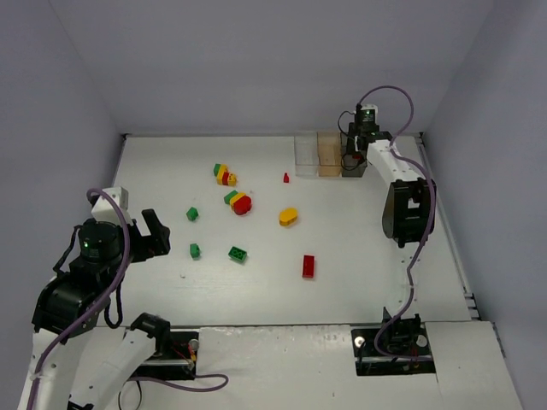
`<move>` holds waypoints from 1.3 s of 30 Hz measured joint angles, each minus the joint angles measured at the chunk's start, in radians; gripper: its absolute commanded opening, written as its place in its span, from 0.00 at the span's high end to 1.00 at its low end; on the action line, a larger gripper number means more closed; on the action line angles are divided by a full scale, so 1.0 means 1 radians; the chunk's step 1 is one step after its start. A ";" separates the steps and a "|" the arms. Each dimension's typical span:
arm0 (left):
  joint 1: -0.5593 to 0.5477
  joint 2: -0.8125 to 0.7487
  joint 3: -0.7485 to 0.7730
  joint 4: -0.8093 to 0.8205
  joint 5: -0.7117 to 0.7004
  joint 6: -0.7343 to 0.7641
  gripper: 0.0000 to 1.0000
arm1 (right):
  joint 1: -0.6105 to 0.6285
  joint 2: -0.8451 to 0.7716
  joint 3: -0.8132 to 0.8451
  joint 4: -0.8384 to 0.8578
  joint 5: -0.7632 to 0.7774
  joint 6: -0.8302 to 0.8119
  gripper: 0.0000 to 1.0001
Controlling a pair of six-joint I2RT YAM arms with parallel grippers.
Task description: Sort the legos into containers by color
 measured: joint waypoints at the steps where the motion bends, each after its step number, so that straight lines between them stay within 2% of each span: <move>1: 0.000 0.000 0.000 -0.002 0.000 -0.002 0.13 | 0.000 0.017 0.007 -0.001 -0.008 -0.007 0.75; 5: 0.000 0.001 0.000 -0.006 -0.001 -0.010 0.13 | 0.002 0.064 0.028 -0.006 -0.027 -0.023 0.53; 6: 0.000 0.001 0.000 -0.007 0.000 -0.011 0.13 | 0.002 0.074 0.034 -0.007 -0.031 -0.028 0.36; 8: 0.000 0.001 0.000 -0.010 0.000 -0.014 0.13 | 0.002 0.077 0.037 -0.007 -0.034 -0.029 0.22; 16: 0.000 0.000 0.000 -0.026 0.000 -0.018 0.13 | 0.005 0.040 0.038 0.000 -0.034 -0.027 0.20; 19: 0.000 -0.003 0.000 -0.027 0.001 -0.018 0.13 | 0.015 -0.040 -0.035 -0.001 -0.029 -0.006 0.20; 23: 0.000 -0.007 0.000 -0.027 0.006 -0.018 0.13 | 0.063 -0.243 -0.229 0.011 -0.017 0.049 0.20; 26: 0.000 -0.008 0.000 -0.027 0.017 -0.018 0.13 | 0.149 -0.423 -0.408 0.019 -0.011 0.122 0.18; 28: 0.000 -0.008 0.000 -0.026 0.024 -0.018 0.13 | 0.225 -0.538 -0.538 0.029 -0.006 0.187 0.13; 31: 0.000 -0.008 0.000 -0.026 0.029 -0.018 0.13 | 0.343 -0.676 -0.719 0.024 -0.002 0.288 0.12; 34: 0.000 -0.008 0.000 -0.025 0.035 -0.019 0.13 | 0.436 -0.763 -0.855 -0.011 0.015 0.401 0.13; 39: 0.000 -0.009 0.000 -0.024 0.051 -0.026 0.13 | 0.603 -0.813 -0.977 -0.080 0.052 0.583 0.13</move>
